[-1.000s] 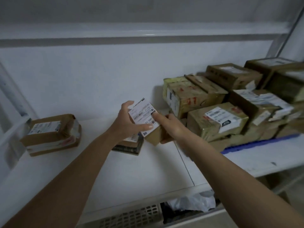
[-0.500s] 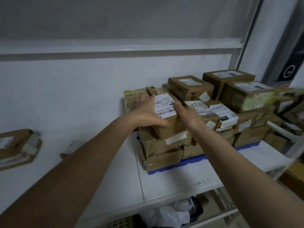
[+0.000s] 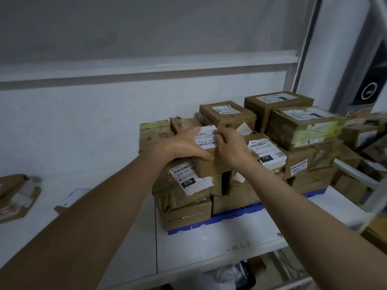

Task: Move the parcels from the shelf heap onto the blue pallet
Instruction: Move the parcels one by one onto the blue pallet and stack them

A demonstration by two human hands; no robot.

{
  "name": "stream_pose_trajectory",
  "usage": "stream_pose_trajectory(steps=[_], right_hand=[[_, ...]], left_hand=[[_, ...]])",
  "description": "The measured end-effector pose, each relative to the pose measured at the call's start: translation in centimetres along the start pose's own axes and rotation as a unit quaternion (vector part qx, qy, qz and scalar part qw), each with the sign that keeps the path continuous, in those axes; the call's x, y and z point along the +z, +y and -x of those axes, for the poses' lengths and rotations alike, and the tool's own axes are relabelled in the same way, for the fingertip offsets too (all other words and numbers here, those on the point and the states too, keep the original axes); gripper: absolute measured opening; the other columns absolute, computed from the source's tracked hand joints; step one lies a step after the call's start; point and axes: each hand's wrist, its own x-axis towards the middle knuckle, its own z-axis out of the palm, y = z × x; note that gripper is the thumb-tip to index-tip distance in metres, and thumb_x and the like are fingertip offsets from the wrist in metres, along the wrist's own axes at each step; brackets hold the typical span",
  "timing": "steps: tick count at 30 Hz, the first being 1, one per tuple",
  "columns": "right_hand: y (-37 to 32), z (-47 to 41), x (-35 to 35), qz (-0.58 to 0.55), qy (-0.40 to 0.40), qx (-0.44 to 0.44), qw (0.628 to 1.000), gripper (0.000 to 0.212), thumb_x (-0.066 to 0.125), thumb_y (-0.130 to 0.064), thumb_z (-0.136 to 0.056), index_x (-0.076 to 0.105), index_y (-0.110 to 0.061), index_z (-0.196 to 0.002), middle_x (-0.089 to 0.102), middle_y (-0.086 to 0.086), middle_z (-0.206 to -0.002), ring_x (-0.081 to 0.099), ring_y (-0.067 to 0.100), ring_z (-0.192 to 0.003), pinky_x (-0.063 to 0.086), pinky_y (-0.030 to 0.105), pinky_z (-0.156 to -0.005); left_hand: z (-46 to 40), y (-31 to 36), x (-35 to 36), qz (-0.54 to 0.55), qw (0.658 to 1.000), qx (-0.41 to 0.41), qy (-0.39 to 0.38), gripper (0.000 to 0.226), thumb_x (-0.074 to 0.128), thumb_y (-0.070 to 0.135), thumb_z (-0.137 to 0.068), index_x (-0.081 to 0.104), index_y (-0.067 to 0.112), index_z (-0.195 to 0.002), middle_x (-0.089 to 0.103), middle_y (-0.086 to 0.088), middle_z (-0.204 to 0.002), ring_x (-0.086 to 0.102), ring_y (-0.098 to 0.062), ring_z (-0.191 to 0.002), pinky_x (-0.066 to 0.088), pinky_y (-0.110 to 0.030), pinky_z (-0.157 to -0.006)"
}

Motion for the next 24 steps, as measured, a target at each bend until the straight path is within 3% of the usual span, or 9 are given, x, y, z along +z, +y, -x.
stream_pose_trajectory(steps=[3,7,9,12,17,20,24], right_hand=[[0.2,-0.3,0.3,0.019,-0.001,-0.018,1.0,0.031,0.043,-0.017,-0.1,0.06,-0.006,-0.124,0.052,0.014,-0.131,0.049,0.025,-0.119,0.033,0.023,-0.087],[0.1,-0.2,0.8,0.062,0.012,-0.052,0.997,0.03,0.043,-0.019,-0.1,0.065,-0.004,-0.115,0.052,0.014,-0.131,0.046,0.027,-0.119,0.035,0.032,-0.096],[-0.2,-0.2,0.8,0.106,0.012,-0.065,0.992,0.032,0.042,-0.021,-0.1,0.065,-0.004,-0.115,0.051,0.014,-0.133,0.043,0.029,-0.122,0.035,0.035,-0.098],[-1.4,0.0,0.6,0.178,0.006,-0.075,0.981,0.037,0.039,-0.027,-0.101,0.059,-0.006,-0.123,0.045,0.014,-0.139,0.038,0.032,-0.126,0.033,0.038,-0.101],[-5.9,0.4,2.2,0.221,0.037,-0.165,0.961,0.039,0.044,-0.025,-0.098,0.054,-0.005,-0.13,0.04,0.016,-0.146,0.033,0.034,-0.133,0.028,0.041,-0.109],[-9.4,1.0,4.9,0.206,0.008,-0.21,0.956,0.04,0.044,-0.023,-0.097,0.053,-0.005,-0.132,0.04,0.016,-0.145,0.032,0.034,-0.132,0.027,0.038,-0.109],[-14.1,2.5,11.0,0.141,-0.074,-0.256,0.953,0.04,0.047,-0.026,-0.098,0.051,-0.01,-0.134,0.041,0.013,-0.144,0.032,0.03,-0.133,0.024,0.034,-0.108]], left_hand=[[-0.2,-0.3,-0.1,0.0,1.0,-0.011,-0.001,0.103,0.085,0.042,-0.062,0.032,0.021,-0.147,0.033,0.004,-0.126,0.041,-0.012,-0.111,0.036,-0.023,-0.082],[0.3,-0.5,-0.3,-0.013,1.0,-0.018,-0.007,0.11,0.085,0.044,-0.065,0.022,0.022,-0.152,0.01,0.007,-0.155,0.023,-0.017,-0.139,0.027,-0.023,-0.098],[0.6,-0.6,-0.5,-0.007,1.0,-0.018,-0.013,0.111,0.085,0.047,-0.063,0.023,0.023,-0.152,0.011,0.006,-0.157,0.024,-0.017,-0.141,0.029,-0.028,-0.107],[1.7,-0.8,-1.6,0.032,0.999,-0.002,-0.013,0.09,0.083,0.042,-0.068,0.037,0.027,-0.143,0.046,0.003,-0.14,0.05,-0.009,-0.114,0.042,-0.024,-0.087],[5.1,-3.1,-5.4,0.047,0.999,0.009,0.027,0.079,0.079,0.035,-0.075,0.042,0.023,-0.143,0.044,0.008,-0.141,0.04,-0.012,-0.13,0.036,-0.026,-0.103],[7.8,-6.4,-7.5,0.042,0.997,-0.013,0.07,0.067,0.076,0.023,-0.081,0.045,0.019,-0.141,0.046,0.003,-0.139,0.046,-0.012,-0.123,0.039,-0.018,-0.09],[11.8,-13.4,-10.1,-0.036,0.989,-0.099,0.104,0.078,0.076,0.033,-0.081,0.037,0.017,-0.147,0.036,-0.001,-0.151,0.037,-0.017,-0.136,0.03,-0.02,-0.094]])
